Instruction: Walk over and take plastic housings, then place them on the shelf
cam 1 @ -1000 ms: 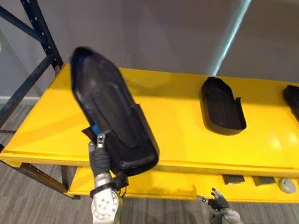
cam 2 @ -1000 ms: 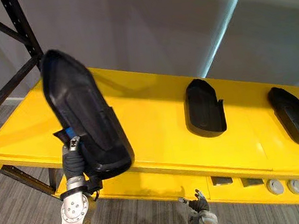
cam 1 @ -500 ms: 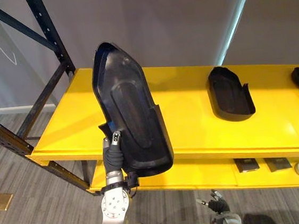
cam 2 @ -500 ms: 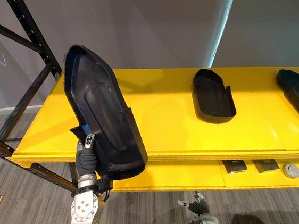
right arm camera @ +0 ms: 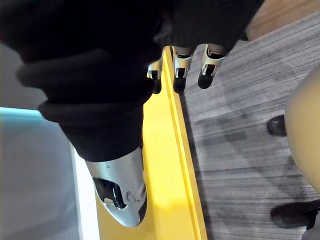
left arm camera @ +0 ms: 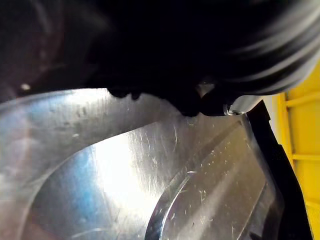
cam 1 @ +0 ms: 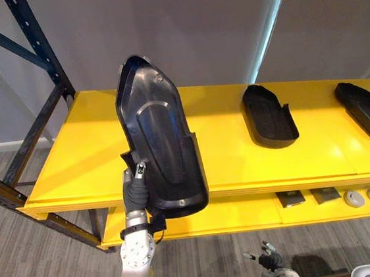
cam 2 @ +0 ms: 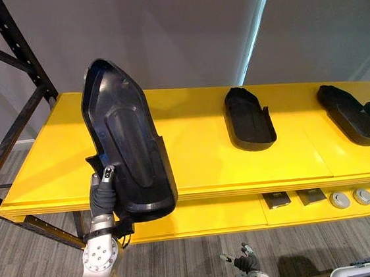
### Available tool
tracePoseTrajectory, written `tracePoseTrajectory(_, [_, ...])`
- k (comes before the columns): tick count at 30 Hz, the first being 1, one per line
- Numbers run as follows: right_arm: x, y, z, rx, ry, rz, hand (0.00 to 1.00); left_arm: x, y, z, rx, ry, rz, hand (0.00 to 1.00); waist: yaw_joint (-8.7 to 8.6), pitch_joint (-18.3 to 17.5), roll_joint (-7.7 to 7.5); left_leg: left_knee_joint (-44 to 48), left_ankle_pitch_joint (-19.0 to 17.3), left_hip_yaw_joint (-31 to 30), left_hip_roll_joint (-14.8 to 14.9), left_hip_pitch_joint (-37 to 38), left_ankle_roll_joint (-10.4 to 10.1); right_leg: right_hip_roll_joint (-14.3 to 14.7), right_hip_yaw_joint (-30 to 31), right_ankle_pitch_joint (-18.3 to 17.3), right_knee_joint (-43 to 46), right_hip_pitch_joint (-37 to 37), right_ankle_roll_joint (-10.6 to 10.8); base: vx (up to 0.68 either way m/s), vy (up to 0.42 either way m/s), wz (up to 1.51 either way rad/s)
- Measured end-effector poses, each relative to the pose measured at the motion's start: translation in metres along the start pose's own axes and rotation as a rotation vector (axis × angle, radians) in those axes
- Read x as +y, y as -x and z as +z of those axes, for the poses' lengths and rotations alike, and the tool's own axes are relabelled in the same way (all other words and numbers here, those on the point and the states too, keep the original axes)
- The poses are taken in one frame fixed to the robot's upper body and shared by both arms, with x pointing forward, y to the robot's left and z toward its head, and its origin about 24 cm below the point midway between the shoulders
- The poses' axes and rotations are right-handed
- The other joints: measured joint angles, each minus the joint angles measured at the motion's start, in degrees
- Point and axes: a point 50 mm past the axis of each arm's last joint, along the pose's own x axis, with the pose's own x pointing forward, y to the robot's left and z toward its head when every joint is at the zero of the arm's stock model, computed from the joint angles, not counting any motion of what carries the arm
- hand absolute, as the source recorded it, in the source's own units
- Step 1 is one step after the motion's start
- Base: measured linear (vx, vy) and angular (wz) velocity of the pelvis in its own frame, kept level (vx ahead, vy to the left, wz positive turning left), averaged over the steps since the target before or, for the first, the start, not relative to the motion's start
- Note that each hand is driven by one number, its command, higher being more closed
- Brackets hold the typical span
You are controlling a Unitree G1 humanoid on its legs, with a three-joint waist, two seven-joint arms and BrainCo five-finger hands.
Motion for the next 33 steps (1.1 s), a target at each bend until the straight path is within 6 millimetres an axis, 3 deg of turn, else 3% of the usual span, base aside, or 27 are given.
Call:
tracePoseTrajectory(5, [-0.003, 0.001, -0.002, 0.004, 0.029, -0.002, 0.0, 0.011, -0.029, -0.019, 0.06, -0.141, 0.062, 1.0, -0.78, -1.28, 0.56, -8.48, 5.43, 0.31, -1.71, 3.59, -0.21, -0.2, -0.02, 1.06, -1.45, -0.14, -0.2, -0.04, -0.023, 0.0])
tracePoseTrajectory(10, [-0.006, 0.0, -0.002, 0.011, 0.05, 0.011, 0.0, 0.028, -0.04, -0.048, 0.204, -0.228, 0.103, 1.0, -1.97, -1.62, 1.67, -18.2, 11.11, 0.47, -2.64, 7.15, -0.42, 0.48, -0.2, 2.05, -3.0, -0.32, -0.2, -0.01, -0.005, 0.01])
tracePoseTrajectory(16, [-0.012, 0.0, -0.008, 0.04, 0.074, 0.002, 0.0, 0.057, -0.06, -0.058, 0.272, -0.326, 0.166, 1.0, -2.71, -1.55, 1.76, -18.82, 11.56, 1.07, -2.69, 7.05, -0.45, 1.05, 0.65, 2.8, -3.61, -0.79, -0.12, 0.0, -0.007, -0.06])
tracePoseTrajectory(23, [-0.013, 0.0, -0.008, 0.038, 0.093, 0.015, 0.0, 0.064, -0.084, -0.06, 0.3, -0.359, 0.181, 1.0, -2.98, -1.05, 2.31, -19.27, 11.71, 1.35, -2.89, 6.72, -0.26, 0.99, 1.38, 3.72, -5.01, -0.92, -0.11, -0.02, 0.009, -0.04])
tracePoseTrajectory(24, [-0.013, 0.0, -0.007, 0.034, 0.093, 0.017, 0.0, 0.065, -0.091, -0.059, 0.302, -0.368, 0.182, 0.0, -3.0, -0.76, 2.23, -19.28, 11.71, 1.35, -2.86, 6.61, -0.28, 1.01, 1.4, 3.72, -5.01, -1.04, -0.12, 0.0, 0.0, 0.0])
tracePoseTrajectory(33, [-0.012, -0.003, 0.0, 0.015, 0.098, 0.018, 0.0, 0.06, -0.123, -0.039, 0.256, -0.343, 0.191, 0.0, -2.91, 0.65, 1.77, -18.88, 11.78, 2.2, -2.83, 3.74, -0.35, 1.17, 2.57, 4.27, -5.13, -4.04, -0.31, 0.05, -0.001, -0.06])
